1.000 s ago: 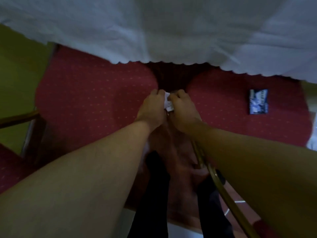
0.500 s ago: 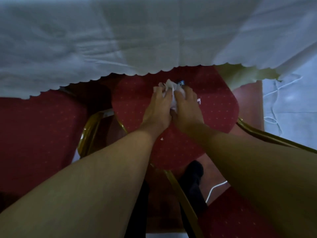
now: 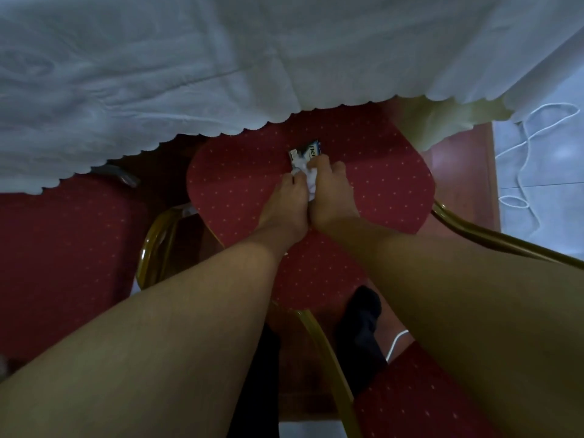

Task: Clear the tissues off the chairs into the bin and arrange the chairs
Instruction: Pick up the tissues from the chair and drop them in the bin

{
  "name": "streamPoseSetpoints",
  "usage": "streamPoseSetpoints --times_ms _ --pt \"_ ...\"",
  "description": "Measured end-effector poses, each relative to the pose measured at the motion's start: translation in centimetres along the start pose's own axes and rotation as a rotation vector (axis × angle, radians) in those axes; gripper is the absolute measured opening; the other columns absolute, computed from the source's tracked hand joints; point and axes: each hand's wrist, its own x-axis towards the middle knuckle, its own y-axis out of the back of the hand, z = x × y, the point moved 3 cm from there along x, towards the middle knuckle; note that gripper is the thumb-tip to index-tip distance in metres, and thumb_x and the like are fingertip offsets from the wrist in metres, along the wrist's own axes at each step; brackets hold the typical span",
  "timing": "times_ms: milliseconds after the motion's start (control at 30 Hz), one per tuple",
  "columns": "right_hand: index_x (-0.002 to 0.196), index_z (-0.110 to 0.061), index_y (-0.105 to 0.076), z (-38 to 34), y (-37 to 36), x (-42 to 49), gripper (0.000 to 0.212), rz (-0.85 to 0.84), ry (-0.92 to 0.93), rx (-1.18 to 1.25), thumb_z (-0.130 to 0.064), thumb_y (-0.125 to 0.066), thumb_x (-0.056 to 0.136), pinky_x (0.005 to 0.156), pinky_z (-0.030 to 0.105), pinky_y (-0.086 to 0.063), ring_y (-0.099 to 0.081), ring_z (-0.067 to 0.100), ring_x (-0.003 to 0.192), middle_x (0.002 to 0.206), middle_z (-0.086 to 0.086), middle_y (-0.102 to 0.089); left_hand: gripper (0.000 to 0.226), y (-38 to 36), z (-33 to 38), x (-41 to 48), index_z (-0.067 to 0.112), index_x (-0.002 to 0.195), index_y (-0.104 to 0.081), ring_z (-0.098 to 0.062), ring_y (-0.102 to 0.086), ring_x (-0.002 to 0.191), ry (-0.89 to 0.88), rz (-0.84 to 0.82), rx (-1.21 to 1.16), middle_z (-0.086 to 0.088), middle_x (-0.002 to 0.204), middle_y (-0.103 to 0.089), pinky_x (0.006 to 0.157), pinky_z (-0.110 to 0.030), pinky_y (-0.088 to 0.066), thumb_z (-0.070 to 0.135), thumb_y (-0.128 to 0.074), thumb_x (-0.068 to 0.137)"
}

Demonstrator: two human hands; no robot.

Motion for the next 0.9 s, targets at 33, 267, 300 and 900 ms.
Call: streamPoseSetpoints --times_ms 33,267,300,900 --pt "0.122 -0.012 -0.052 0.0 0.0 -0.2 0.029 -0.005 0.002 0.008 -0.017 -0.059 0.094 0.081 0.037 -0.049 -0.058 0.030 0.093 0.121 0.015 -0.047 0.051 0.2 0.1 -0.3 0.003 0.141 -0.040 -0.028 -0.052 0.115 -0.008 0.005 -0.006 -0.017 0.134 -0.047 0.080 -0.018 -0.031 0.002 -0.056 0.093" --pt "0.091 -0.007 -0.057 -0.4 2.2 -2.2 0.018 -0.060 0.055 0.118 -0.025 -0.058 0.088 0.061 0.014 -0.034 -0.047 0.017 0.079 0.098 0.018 -0.056 0.042 3.3 1.7 -2.6 -0.002 0.124 -0.050 -0.030 -0.056 0.098 -0.024 -0.025 0.008 -0.020 0.117 -0.053 0.070 -0.022 -0.030 -0.009 -0.055 0.084" --pt "0.087 -0.011 -0.055 -0.7 2.9 -2.5 0.020 -0.060 0.067 0.137 -0.031 -0.056 0.085 0.063 0.016 -0.036 -0.048 0.018 0.078 0.094 0.019 -0.057 0.041 3.9 2.2 -3.0 -0.003 0.122 -0.050 -0.028 -0.055 0.095 -0.041 -0.030 0.014 -0.020 0.116 -0.052 0.069 -0.024 -0.031 -0.009 -0.056 0.083" --pt "0.089 -0.016 -0.059 -11.5 25.8 -16.2 0.031 0.147 0.185 0.051 0.005 -0.066 0.066 0.057 0.022 -0.030 -0.047 0.018 0.079 0.099 0.005 -0.057 0.041 23.4 22.6 -13.4 0.003 0.123 -0.047 -0.031 -0.049 0.116 -0.157 0.137 0.171 -0.015 0.128 -0.050 0.091 -0.039 -0.047 0.004 -0.065 0.086"
